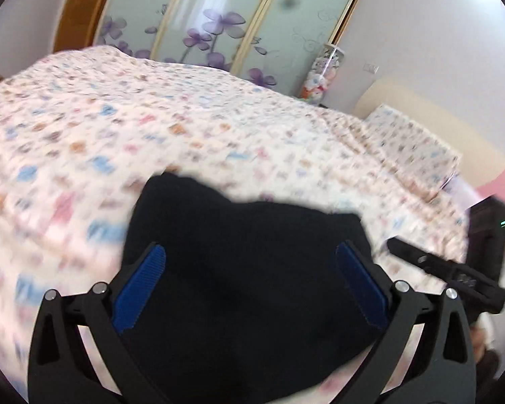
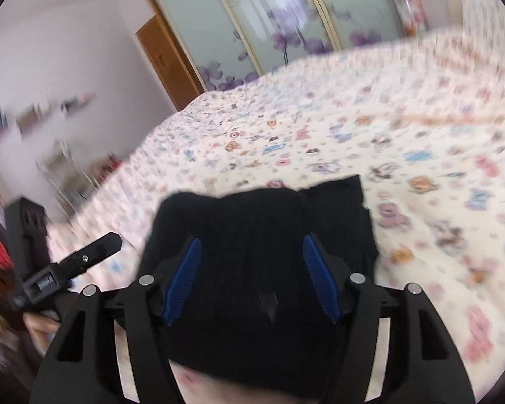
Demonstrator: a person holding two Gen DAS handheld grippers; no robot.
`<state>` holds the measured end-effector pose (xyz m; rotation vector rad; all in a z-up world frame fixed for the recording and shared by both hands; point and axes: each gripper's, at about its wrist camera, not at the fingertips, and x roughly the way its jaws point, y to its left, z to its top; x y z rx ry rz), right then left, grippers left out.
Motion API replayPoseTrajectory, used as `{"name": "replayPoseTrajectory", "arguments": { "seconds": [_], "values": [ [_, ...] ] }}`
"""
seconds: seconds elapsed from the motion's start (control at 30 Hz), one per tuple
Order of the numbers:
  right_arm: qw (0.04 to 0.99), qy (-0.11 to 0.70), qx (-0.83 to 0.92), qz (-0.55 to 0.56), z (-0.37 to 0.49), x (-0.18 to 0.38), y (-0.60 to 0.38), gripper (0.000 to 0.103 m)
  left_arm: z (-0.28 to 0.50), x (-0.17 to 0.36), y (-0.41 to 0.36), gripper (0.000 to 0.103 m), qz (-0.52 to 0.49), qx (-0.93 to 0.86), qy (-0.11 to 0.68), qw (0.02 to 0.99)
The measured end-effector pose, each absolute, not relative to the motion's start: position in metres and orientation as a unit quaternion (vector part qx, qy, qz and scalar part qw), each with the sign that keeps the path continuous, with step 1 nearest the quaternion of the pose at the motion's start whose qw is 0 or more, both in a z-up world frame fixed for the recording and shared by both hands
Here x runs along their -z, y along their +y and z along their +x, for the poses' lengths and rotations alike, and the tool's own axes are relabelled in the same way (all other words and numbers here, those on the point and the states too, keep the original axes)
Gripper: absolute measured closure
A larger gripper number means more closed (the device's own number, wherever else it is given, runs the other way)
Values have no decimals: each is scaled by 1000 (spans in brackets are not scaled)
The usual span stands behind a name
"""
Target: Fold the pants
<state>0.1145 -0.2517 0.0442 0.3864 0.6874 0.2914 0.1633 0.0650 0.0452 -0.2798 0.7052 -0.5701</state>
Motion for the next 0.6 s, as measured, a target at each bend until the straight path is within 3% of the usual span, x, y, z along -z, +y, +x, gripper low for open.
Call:
{"name": "replayPoseTrajectory", "arguments": {
  "seconds": [0.1,0.2,0.27,0.43,0.6],
  "values": [
    [889,354,-157,245,152,-44,-264,37,207,-49,54,2,-166,300,368,864],
    [860,402,-142,282,183,-25,-275,24,245,-31,44,2,-166,280,406,854],
    [850,435,-116,273,195,-8,-279,25,263,-13,48,3,-166,252,431,850],
    [871,421,-105,231,193,12,-271,25,276,20,64,3,-180,235,438,849],
    [873,420,-98,228,196,15,-275,25,272,14,58,3,-144,221,442,857]
  ]
}}
